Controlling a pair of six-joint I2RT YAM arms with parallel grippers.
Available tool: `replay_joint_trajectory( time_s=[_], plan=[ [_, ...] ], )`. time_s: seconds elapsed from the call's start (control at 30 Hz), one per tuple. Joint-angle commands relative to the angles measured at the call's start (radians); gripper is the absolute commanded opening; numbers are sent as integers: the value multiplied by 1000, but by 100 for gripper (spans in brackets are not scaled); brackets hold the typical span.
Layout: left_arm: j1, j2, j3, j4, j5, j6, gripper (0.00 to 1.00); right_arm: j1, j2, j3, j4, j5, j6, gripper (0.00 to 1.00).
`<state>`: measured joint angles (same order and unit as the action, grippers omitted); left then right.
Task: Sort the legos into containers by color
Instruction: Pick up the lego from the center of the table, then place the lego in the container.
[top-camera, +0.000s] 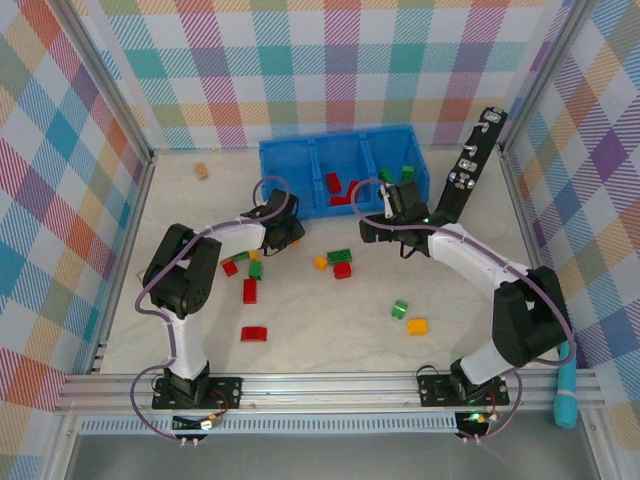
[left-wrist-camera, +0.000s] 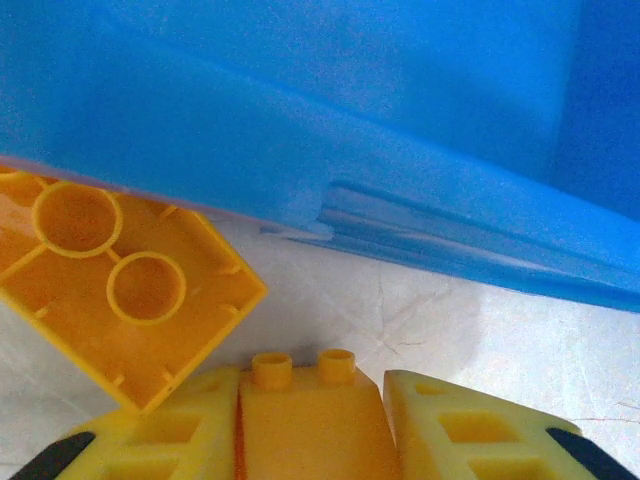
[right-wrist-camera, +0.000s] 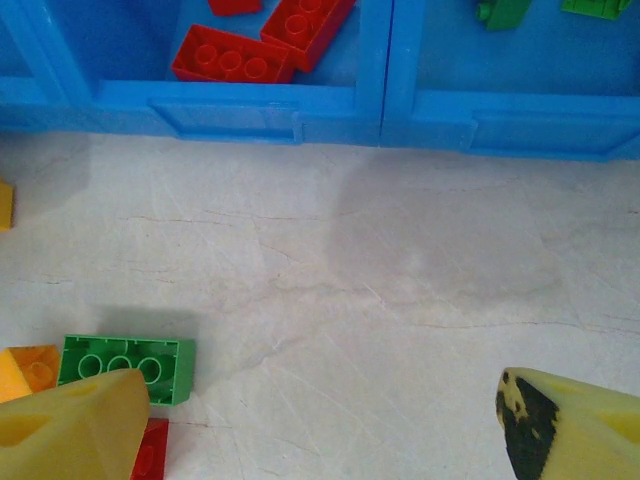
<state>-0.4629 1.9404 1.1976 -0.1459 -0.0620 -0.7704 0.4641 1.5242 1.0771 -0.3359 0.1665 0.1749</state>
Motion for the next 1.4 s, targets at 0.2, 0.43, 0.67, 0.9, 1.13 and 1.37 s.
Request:
replay_joint_trajectory(
  time_s=[0.2, 0.43, 0.67, 0.9, 1.13, 1.37],
  plan=[
    [-21, -88, -78, -76, 13, -2, 32, 1, 49, 52, 35, -52, -16, 90],
    [-22, -224, -11, -113, -75, 65, 32, 1, 42, 17, 9, -84, 22, 90],
    [-21, -242, 155, -96, -146, 181, 32, 3, -151, -139, -174, -31, 176, 89],
    [-5, -137, 265, -23, -149, 229, 32, 4, -474, -381, -350, -1, 424, 89],
    [22, 28, 386, 20, -144, 241, 32, 4, -680, -497, -442, -12, 544, 89],
    [43, 194, 515, -3, -126, 253, 40, 7, -738, -552, -472, -43, 587, 90]
  ],
)
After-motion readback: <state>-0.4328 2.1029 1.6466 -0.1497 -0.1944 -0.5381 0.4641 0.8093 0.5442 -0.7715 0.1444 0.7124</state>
